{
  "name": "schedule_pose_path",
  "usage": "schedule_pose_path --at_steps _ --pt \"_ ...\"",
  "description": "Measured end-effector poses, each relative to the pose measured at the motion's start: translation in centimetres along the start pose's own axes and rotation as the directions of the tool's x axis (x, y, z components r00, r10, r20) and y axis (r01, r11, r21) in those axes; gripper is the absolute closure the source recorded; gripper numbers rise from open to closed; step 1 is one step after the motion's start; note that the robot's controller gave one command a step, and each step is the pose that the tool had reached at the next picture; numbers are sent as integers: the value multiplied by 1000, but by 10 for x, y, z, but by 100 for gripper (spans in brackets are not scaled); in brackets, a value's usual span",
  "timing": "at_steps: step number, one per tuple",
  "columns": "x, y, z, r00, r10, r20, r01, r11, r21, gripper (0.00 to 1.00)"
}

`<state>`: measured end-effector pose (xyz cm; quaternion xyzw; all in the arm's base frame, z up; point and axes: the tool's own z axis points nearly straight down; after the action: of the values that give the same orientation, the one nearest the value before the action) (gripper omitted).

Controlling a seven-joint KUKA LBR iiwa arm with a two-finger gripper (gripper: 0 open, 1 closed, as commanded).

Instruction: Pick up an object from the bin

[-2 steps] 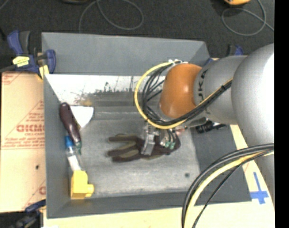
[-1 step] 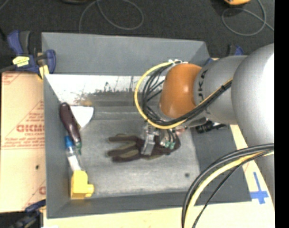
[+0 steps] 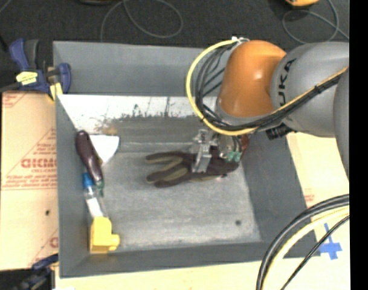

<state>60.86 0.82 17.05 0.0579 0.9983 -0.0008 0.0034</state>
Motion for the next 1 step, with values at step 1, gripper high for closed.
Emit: schedule_pose_path --at_steps 1 --pt "0 0 0 1000 0 0 0 1000 0 100"
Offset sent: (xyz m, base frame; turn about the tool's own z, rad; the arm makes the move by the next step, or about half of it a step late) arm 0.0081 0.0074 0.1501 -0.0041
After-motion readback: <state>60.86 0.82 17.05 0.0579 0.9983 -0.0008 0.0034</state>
